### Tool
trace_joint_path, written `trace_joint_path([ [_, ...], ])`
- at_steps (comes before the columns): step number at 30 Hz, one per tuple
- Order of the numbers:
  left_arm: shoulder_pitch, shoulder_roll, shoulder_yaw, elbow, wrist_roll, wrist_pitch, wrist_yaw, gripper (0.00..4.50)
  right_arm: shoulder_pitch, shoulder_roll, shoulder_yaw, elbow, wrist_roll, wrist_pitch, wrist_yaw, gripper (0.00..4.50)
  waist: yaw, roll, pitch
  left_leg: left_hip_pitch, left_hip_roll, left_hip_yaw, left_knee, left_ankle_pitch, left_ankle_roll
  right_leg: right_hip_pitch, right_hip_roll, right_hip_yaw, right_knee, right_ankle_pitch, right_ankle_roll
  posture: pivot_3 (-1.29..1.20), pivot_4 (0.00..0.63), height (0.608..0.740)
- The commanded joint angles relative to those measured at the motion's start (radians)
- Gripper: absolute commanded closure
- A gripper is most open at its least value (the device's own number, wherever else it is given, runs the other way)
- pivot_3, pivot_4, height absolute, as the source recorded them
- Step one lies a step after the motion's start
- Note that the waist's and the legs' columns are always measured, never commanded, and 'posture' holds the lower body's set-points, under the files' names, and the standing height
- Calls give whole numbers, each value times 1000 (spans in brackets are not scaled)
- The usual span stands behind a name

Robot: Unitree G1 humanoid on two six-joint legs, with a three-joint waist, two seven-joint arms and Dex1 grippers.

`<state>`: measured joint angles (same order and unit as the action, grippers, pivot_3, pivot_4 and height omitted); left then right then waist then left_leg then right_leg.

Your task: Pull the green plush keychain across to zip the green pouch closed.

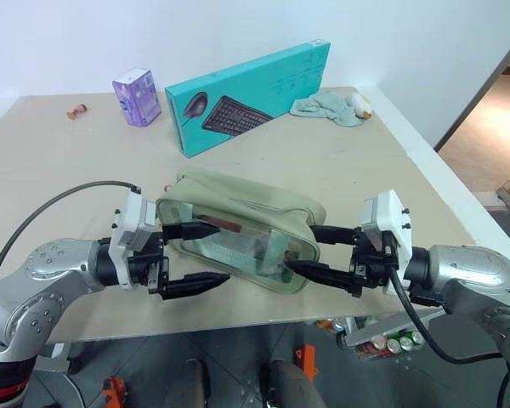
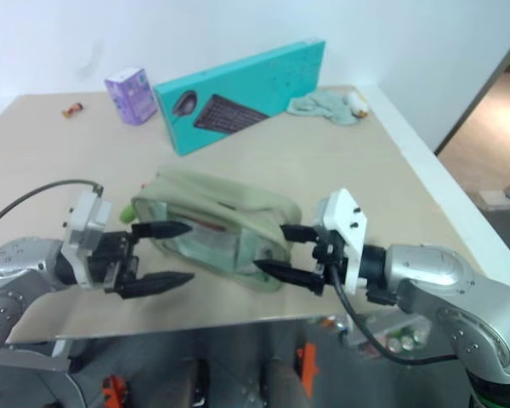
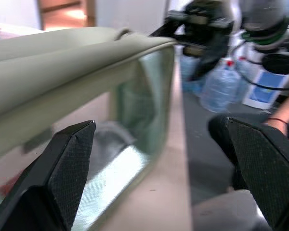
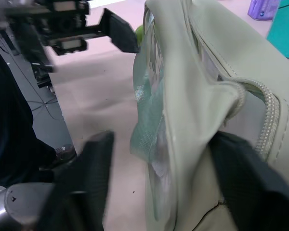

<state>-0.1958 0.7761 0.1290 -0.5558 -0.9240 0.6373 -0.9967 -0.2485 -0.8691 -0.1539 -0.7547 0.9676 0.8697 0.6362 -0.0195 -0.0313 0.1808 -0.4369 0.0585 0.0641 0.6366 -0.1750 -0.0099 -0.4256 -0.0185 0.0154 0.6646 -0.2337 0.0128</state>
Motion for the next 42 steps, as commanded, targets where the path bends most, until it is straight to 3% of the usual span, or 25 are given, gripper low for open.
trace_joint_path([
  [1,-9,18,20,-34,-13,-3,-7,0,-28,8,7,-2,-23,-34,2,2845,0,0,0,0,0,0,0,0,0,0,0,0,0,0,0,0,150,740],
  [6,-12,17,17,-34,-1,-7,-1,0,-18,6,22,-4,-52,-54,17,4487,0,0,0,0,0,0,0,0,0,0,0,0,0,0,0,0,150,740],
  [15,-11,6,8,-35,12,-11,17,0,-57,6,51,65,-196,-177,87,4487,0,0,0,0,0,0,0,0,0,0,0,0,0,0,0,0,150,740],
  [23,-20,-6,-2,-14,42,-24,22,0,-309,31,187,405,-426,-412,303,4487,-1,0,0,0,0,1,1,0,1,0,0,1,0,0,0,0,150,740],
  [34,20,-27,15,-25,81,-55,52,0,-543,149,272,883,-637,-689,475,4487,-1,0,0,0,1,2,-1,0,1,-1,3,0,0,2,3,0,150,740],
  [42,33,-66,69,-15,106,-82,144,0,-510,157,237,885,-654,-702,484,4487,-1,0,0,0,1,2,0,0,1,0,2,0,0,3,3,0,150,740],
])
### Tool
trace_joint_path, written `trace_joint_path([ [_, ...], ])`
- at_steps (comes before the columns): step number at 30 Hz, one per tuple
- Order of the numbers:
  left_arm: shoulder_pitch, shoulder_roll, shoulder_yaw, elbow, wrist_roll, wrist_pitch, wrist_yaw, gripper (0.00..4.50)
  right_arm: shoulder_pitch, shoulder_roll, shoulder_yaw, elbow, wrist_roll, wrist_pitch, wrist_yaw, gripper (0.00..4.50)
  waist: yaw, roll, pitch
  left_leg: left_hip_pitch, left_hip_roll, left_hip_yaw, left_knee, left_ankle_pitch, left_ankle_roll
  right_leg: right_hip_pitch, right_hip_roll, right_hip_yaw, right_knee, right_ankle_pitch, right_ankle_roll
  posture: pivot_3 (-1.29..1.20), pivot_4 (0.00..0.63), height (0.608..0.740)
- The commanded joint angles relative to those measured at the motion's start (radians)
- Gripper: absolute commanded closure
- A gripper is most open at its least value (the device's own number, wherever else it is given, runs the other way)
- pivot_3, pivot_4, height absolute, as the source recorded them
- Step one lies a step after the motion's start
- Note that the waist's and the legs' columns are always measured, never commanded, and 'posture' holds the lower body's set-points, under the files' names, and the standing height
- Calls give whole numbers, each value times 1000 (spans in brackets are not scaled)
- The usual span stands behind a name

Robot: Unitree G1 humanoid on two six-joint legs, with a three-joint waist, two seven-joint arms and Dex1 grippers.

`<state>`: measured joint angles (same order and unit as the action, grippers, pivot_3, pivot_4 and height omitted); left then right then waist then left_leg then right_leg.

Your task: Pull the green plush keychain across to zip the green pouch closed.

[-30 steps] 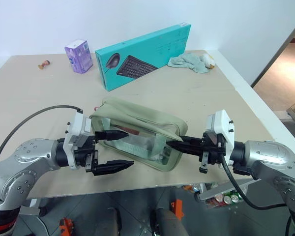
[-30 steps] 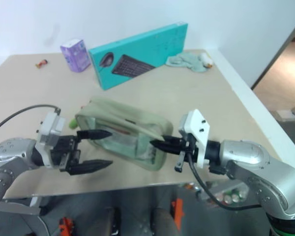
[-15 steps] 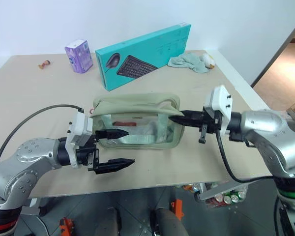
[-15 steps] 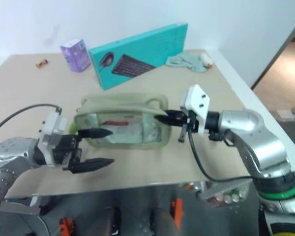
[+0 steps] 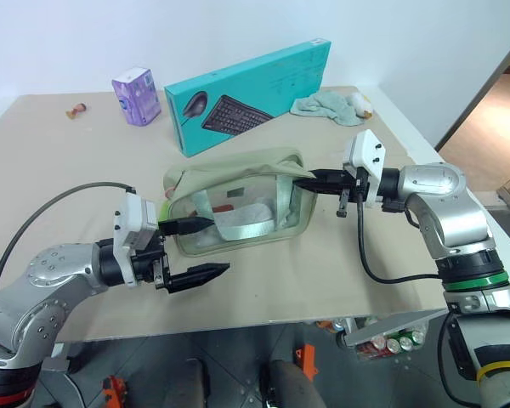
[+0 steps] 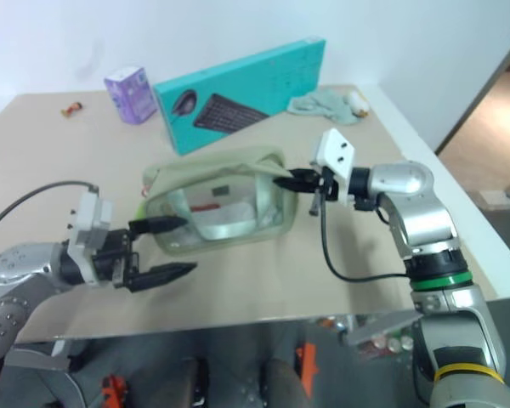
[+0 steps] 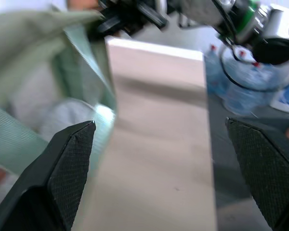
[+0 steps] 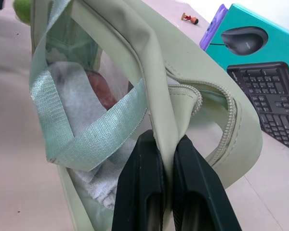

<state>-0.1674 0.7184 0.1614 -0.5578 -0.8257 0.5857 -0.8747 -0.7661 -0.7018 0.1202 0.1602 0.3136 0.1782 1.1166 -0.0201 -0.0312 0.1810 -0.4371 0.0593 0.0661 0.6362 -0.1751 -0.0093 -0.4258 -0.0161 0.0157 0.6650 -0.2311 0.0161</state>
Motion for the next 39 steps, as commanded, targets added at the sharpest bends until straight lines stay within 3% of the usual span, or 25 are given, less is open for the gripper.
trace_joint_path([
  [1,10,-9,41,-13,10,-33,26,0,14,-12,-40,-35,-1,-12,3,4487,0,0,0,0,0,0,0,0,0,0,0,0,0,0,0,0,150,740],
  [23,17,16,30,-1,47,-58,-18,0,181,-25,-128,-268,32,186,-139,4487,1,0,0,0,-1,1,1,0,0,0,-2,0,0,0,-1,0,150,740],
  [29,43,3,107,10,13,-36,51,0,187,-28,-130,-277,27,178,-152,4487,1,0,0,0,-1,1,1,0,0,0,-1,0,0,0,-1,0,150,740],
  [33,174,-44,264,10,6,-34,182,0,192,-23,-136,-280,29,164,-154,4487,-2,0,0,1,0,0,0,0,0,0,-2,1,0,0,1,0,150,740],
  [39,251,-79,341,11,-7,-51,243,0,188,-22,-130,-274,28,158,-143,4487,2,-1,0,1,1,0,1,0,0,1,-1,-1,0,-2,-5,0,150,740],
])
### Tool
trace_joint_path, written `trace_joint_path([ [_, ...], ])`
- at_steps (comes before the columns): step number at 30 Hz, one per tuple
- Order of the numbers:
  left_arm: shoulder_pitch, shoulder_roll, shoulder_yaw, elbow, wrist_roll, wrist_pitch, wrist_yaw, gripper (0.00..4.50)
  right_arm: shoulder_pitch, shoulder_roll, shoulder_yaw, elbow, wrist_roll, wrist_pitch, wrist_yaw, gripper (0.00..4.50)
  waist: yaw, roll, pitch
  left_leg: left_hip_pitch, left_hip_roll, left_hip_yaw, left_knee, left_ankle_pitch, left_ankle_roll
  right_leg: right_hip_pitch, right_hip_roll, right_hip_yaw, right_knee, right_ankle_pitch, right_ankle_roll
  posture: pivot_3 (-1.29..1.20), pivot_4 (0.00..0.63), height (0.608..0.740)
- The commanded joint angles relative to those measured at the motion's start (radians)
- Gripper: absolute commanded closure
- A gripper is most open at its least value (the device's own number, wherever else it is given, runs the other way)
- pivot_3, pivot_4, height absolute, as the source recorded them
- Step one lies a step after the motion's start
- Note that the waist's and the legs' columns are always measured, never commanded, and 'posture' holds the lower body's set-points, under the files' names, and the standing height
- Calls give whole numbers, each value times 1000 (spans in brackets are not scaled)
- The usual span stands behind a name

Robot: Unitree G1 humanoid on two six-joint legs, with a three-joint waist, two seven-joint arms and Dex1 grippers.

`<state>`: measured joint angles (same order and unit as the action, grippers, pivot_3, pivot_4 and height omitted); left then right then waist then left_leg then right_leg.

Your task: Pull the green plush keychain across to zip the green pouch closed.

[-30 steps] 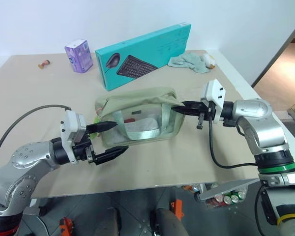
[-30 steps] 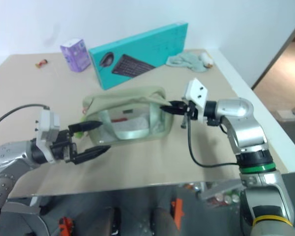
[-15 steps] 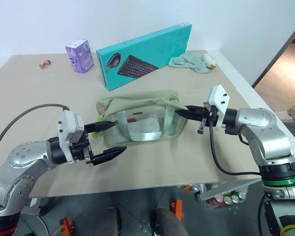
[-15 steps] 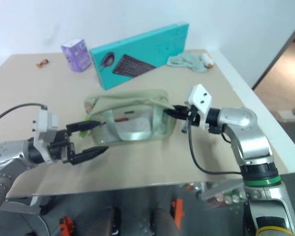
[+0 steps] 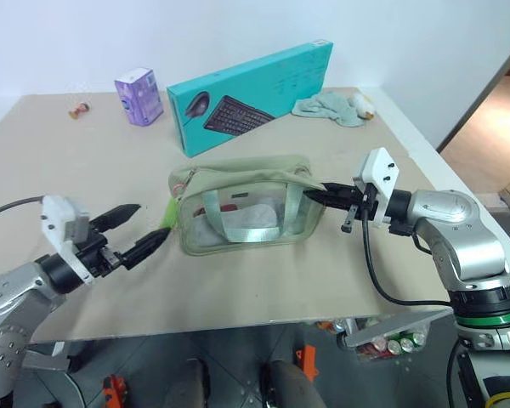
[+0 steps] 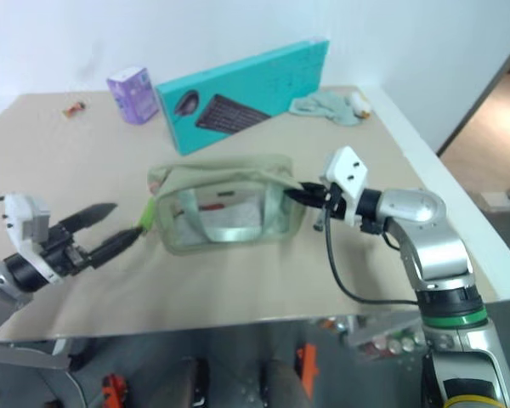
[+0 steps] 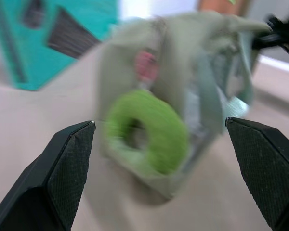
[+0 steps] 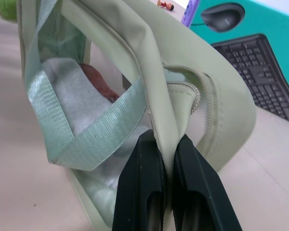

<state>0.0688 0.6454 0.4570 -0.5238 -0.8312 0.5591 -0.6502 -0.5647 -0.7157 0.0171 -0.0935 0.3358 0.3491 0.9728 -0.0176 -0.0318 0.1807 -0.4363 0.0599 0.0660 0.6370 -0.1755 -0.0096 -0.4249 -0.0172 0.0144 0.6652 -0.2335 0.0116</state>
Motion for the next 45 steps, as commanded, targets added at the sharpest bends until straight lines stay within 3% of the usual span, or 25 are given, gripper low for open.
trace_joint_path([
  [1,19,-8,43,-20,9,-32,21,0,-17,-7,-25,-17,5,-13,3,4487,-1,0,0,0,0,0,0,0,0,0,0,1,0,0,0,0,150,740],
  [15,-58,-34,-97,43,53,-42,5,0,-53,-3,-9,3,-13,-13,8,4487,-2,0,0,0,0,1,0,0,0,-1,0,2,0,1,0,0,150,740],
  [18,-63,-36,-111,59,61,-49,-1,1255,-50,-2,-10,0,-14,-13,7,4500,-2,0,0,0,0,1,0,0,0,-1,0,2,0,1,0,0,150,740],
  [28,-89,-41,-167,115,125,-74,-21,4494,-40,-3,-13,-9,-17,-16,1,4500,-1,0,0,0,-1,2,0,0,0,-1,0,2,0,1,0,0,150,740],
  [35,-108,-44,-158,127,138,-93,-24,4494,-27,-8,-18,-25,-17,-16,-1,4500,-2,0,0,0,-1,2,0,0,0,-1,0,2,0,1,0,0,150,740],
  [45,-246,43,-55,65,0,-27,-14,4494,-21,-19,-21,-22,-23,-36,8,4500,-1,0,0,0,0,1,0,0,0,-1,0,1,0,1,0,0,150,740],
])
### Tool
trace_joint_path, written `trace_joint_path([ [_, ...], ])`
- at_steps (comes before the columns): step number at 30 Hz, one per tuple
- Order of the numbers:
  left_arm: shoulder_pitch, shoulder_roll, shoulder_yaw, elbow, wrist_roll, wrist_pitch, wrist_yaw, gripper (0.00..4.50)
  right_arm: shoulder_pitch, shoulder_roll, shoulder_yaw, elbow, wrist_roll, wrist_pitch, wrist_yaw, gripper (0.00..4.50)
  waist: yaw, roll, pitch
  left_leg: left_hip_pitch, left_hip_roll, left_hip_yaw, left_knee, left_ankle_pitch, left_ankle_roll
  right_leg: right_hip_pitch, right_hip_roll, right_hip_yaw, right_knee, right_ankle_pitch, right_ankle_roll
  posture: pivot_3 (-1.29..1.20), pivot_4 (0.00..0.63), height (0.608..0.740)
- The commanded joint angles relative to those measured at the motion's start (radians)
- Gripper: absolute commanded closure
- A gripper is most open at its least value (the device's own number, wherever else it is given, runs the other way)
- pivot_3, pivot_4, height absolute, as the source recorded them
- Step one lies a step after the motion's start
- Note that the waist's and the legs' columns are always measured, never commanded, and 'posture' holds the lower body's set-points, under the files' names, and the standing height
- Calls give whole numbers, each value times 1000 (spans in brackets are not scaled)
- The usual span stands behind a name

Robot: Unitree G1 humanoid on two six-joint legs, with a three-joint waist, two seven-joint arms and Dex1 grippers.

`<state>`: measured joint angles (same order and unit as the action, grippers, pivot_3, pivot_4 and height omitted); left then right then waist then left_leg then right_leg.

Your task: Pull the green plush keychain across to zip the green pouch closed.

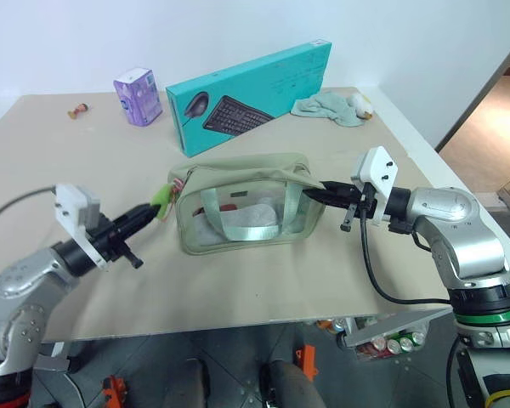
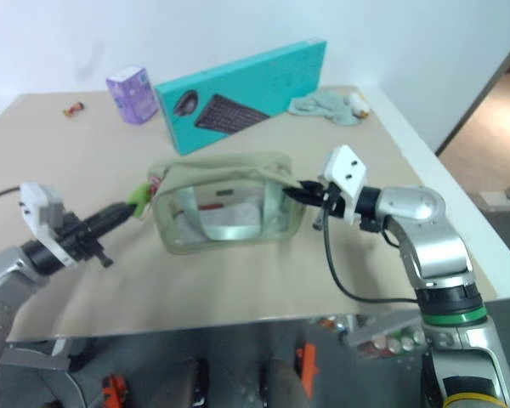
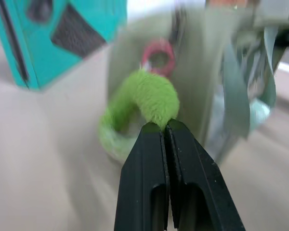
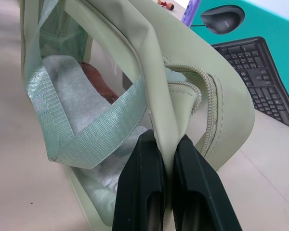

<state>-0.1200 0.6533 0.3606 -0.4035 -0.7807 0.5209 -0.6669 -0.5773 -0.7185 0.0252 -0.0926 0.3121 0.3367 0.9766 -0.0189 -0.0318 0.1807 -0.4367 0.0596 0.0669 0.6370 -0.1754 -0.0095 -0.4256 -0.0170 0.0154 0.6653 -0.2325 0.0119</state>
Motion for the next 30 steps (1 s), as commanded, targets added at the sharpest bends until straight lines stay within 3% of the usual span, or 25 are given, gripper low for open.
trace_joint_path([
  [1,-86,45,40,-60,-64,22,6,4494,-10,-16,-28,-20,-1,-27,6,4500,0,0,0,0,0,0,0,0,0,0,0,0,0,1,1,0,150,740],
  [7,-242,69,-23,-90,-120,75,15,4494,-26,-16,-21,-3,-7,-45,17,4500,0,0,0,0,-1,1,0,0,0,0,0,1,0,3,6,0,150,740],
  [16,-378,39,-148,-44,-66,52,-14,4494,-33,-9,-17,3,-13,-58,24,4500,0,-1,0,0,-1,0,0,0,0,0,0,0,0,3,6,0,150,740],
  [30,-521,-130,-333,78,101,-35,-76,4494,-26,-5,-24,-7,0,-58,36,4500,0,-1,0,-1,-2,0,1,0,0,1,0,1,0,3,6,0,150,740],
])
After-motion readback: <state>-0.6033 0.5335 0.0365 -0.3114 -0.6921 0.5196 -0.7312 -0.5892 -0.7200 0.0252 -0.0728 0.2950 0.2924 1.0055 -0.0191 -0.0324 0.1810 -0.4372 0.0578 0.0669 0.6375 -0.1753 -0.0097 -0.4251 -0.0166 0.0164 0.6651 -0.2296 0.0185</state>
